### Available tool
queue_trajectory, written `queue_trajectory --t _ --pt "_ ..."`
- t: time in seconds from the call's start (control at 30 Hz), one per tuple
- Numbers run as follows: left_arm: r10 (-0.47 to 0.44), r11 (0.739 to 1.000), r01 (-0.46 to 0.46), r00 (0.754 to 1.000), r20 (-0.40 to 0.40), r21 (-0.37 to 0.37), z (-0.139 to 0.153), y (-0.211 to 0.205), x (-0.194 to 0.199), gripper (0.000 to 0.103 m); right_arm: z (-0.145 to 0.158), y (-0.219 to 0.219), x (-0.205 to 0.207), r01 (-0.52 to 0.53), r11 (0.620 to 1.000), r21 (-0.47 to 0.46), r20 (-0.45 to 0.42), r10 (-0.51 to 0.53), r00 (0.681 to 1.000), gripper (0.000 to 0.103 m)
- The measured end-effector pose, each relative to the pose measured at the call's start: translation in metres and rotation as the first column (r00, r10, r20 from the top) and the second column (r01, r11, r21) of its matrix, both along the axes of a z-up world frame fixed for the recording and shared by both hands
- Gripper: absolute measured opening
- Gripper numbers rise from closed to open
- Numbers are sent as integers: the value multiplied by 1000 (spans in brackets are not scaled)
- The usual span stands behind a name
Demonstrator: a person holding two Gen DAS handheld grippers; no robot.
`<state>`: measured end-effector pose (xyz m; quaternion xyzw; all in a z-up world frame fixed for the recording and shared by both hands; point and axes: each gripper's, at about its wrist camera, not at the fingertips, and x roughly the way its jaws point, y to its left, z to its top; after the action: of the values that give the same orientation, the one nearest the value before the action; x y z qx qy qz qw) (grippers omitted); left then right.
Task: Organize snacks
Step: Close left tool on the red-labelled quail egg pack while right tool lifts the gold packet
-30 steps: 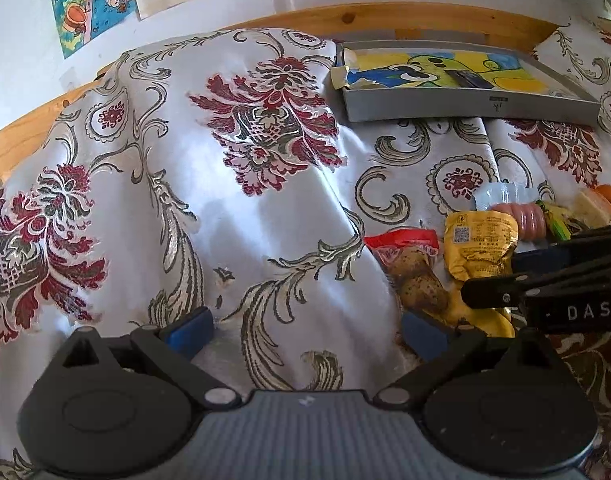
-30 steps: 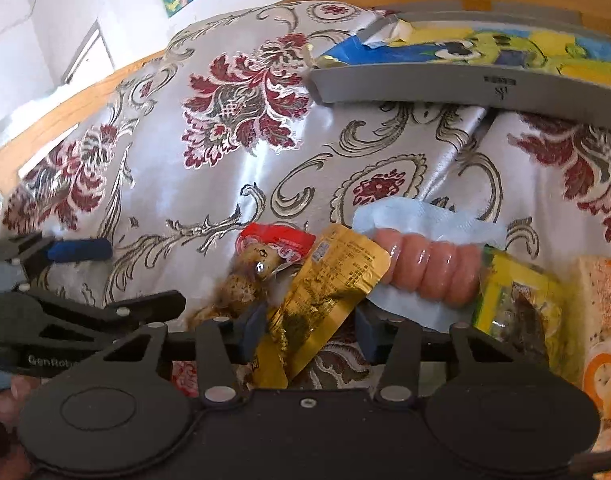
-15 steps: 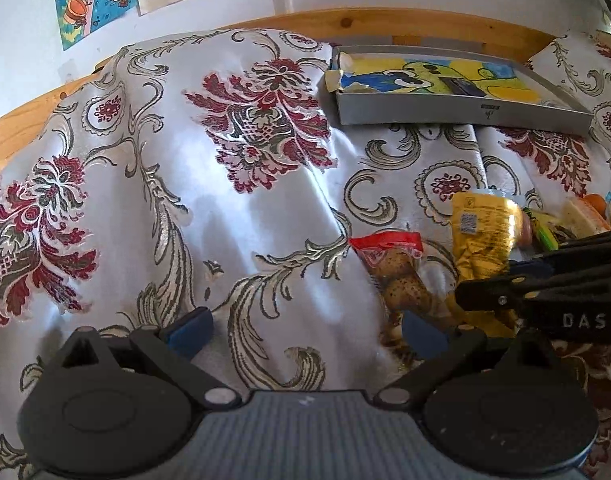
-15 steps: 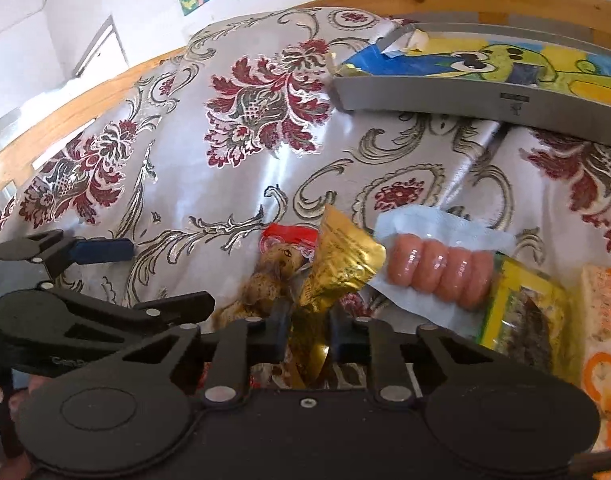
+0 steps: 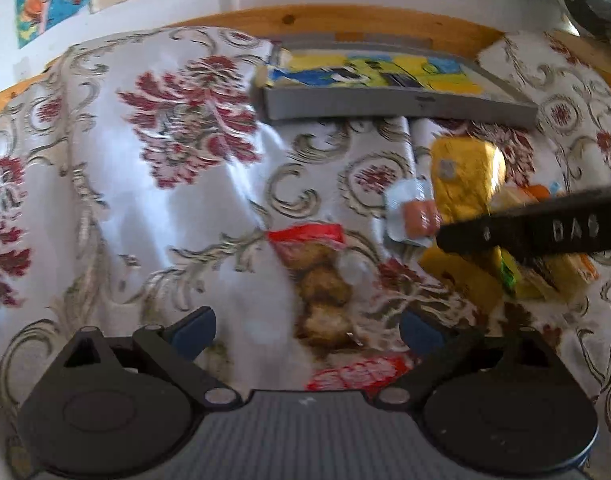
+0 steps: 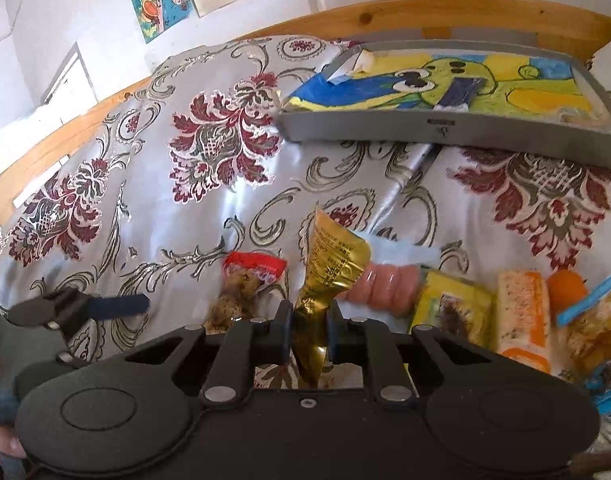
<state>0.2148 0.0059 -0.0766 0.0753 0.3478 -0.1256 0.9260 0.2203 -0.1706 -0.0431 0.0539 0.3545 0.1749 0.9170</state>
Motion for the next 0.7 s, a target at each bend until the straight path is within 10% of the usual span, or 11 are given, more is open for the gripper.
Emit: queue_trajectory --t 0.7 --pt "10 981 -7 1000 -16 196 -21 -43 12 65 18 -11 1 -4 999 45 36 3 999 17"
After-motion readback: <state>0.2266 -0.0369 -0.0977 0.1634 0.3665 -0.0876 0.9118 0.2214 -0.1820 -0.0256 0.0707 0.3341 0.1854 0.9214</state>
